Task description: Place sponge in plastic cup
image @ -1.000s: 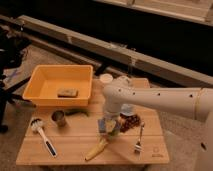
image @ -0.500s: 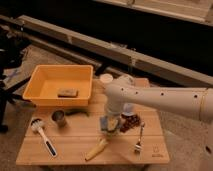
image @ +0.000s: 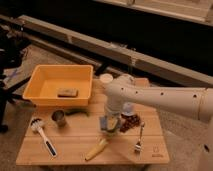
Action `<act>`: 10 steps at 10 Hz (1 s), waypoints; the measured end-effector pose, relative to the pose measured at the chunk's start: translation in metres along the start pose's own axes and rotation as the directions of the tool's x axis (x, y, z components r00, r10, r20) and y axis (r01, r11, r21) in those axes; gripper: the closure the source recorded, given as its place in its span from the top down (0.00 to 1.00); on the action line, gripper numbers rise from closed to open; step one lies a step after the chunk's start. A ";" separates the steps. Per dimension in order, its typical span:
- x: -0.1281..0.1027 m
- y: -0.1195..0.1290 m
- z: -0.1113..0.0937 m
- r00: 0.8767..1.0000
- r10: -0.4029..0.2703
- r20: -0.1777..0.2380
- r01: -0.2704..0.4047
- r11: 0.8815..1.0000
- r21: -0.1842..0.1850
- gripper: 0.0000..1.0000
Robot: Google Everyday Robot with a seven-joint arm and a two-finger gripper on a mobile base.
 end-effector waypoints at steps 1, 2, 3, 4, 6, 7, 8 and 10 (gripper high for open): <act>-0.001 0.000 0.001 1.000 -0.002 0.006 0.002 1.000 -0.003 0.23; -0.002 0.000 0.002 1.000 -0.005 0.010 0.005 1.000 -0.004 0.31; -0.004 0.000 0.003 1.000 -0.007 0.015 0.007 1.000 -0.006 0.43; -0.005 0.001 0.004 1.000 -0.008 0.019 0.008 1.000 -0.008 0.54; -0.006 0.002 0.005 1.000 -0.013 0.027 0.013 1.000 -0.012 0.72; -0.008 0.003 0.005 0.999 -0.017 0.033 0.017 1.000 -0.017 0.79; -0.008 0.004 0.005 0.999 -0.018 0.035 0.018 1.000 -0.021 0.80; -0.007 0.007 0.005 0.999 -0.020 0.035 0.021 0.999 -0.033 0.80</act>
